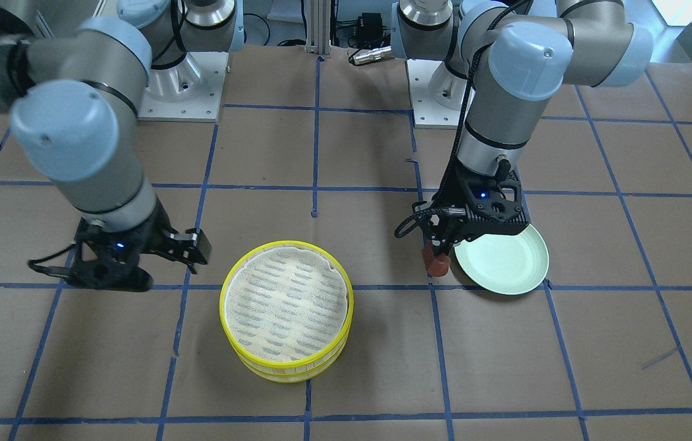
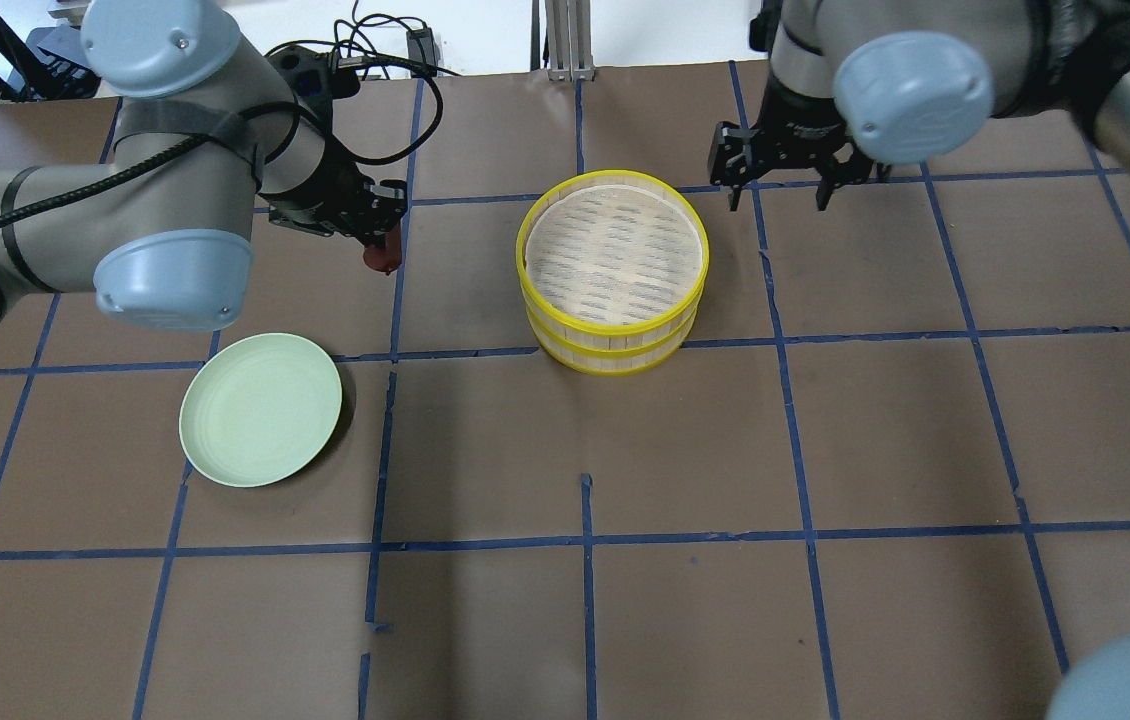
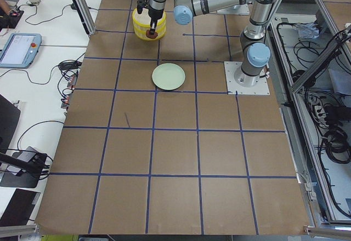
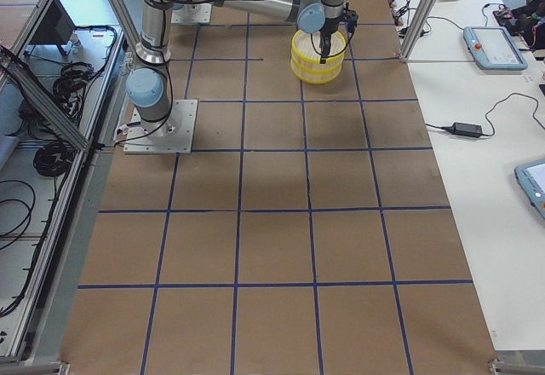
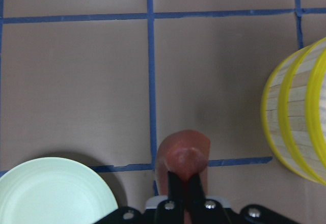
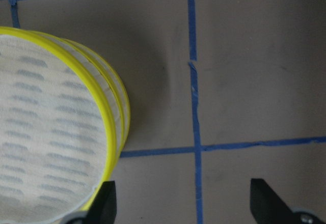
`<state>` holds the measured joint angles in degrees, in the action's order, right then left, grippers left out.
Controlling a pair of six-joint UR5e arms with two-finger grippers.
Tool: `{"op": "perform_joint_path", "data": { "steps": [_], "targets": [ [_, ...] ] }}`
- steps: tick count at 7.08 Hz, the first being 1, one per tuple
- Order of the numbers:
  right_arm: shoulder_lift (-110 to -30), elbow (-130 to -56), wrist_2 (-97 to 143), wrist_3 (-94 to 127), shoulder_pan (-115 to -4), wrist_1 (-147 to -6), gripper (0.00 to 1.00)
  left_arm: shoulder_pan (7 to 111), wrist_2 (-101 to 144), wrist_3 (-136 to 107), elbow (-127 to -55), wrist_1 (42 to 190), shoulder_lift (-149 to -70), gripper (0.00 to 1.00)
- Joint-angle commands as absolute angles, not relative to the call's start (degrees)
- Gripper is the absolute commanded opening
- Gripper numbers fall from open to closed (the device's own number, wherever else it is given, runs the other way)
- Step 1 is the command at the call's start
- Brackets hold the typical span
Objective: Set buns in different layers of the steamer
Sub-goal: 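Place the brown bun on top of the steamer lid with the left gripper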
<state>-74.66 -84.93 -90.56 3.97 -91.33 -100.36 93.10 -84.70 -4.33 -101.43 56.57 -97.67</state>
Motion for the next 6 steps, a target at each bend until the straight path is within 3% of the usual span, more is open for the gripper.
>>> {"op": "perform_joint_path", "data": {
  "steps": [1, 2, 4, 5, 6],
  "targets": [
    [-85.3, -84.3, -90.4, -4.0, -86.1, -88.6, 0.93, 93.7, -76.9, -6.1, -101.1, 52.4, -98.9, 0.02],
    [-88.9, -84.7, -90.4, -3.3, -86.7, -85.2, 0.93, 94.0, -72.4, -7.2, -101.0, 49.3, -101.1, 0.02],
    [-88.9, -86.4, -90.4, -3.4, -89.0, -84.7, 0.93, 100.5, -68.7, -22.9, -99.2, 31.9, -111.1, 0.02],
    [-88.6, -86.8, -90.4, -4.3, -90.1, -87.2, 0.97, 103.1, -71.9, -25.4, -95.8, 30.4, -114.6, 0.03],
    [-88.3, -86.7, -90.3, -5.2, -90.1, -88.5, 0.97, 103.5, -72.9, -26.8, -94.9, 30.4, -115.9, 0.38]
  ]
}}
